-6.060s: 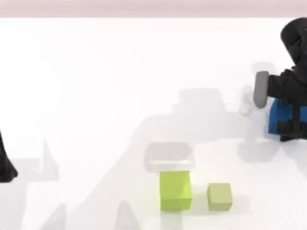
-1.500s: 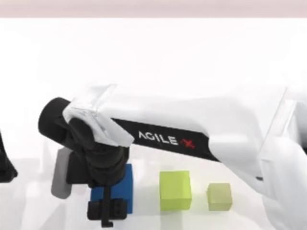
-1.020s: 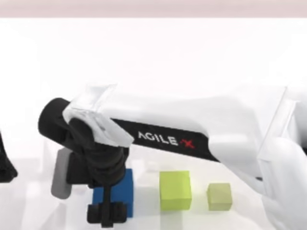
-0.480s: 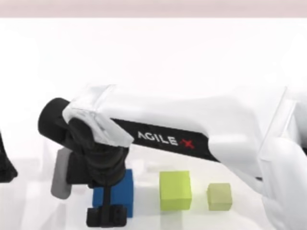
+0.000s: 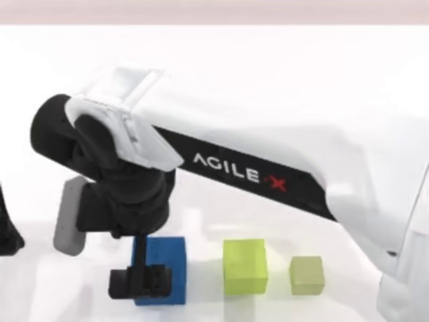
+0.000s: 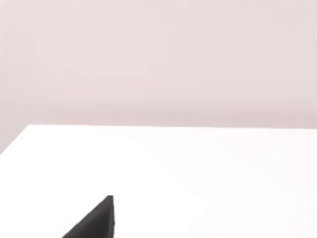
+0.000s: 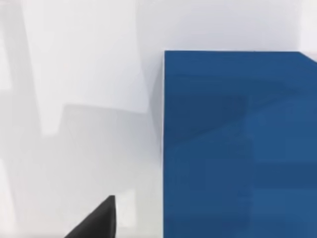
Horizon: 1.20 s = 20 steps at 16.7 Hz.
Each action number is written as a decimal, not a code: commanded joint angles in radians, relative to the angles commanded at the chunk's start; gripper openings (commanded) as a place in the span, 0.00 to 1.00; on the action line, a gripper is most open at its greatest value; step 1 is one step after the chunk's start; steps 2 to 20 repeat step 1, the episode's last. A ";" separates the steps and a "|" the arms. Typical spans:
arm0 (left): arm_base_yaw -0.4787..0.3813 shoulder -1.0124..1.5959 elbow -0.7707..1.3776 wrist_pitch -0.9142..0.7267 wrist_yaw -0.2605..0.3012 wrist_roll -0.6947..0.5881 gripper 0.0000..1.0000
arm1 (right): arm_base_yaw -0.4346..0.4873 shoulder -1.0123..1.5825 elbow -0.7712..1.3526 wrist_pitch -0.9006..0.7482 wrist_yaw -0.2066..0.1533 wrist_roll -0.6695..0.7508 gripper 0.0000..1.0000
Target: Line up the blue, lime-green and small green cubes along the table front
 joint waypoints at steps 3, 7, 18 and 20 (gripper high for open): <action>0.000 0.000 0.000 0.000 0.000 0.000 1.00 | -0.001 -0.002 0.008 -0.009 0.001 0.001 1.00; 0.000 0.000 0.000 0.000 0.000 0.000 1.00 | -0.001 -0.002 0.008 -0.009 0.001 0.001 1.00; 0.000 0.000 0.000 0.000 0.000 0.000 1.00 | -0.001 -0.002 0.008 -0.009 0.001 0.001 1.00; 0.000 0.000 0.000 0.000 0.000 0.000 1.00 | -0.001 -0.002 0.008 -0.009 0.001 0.001 1.00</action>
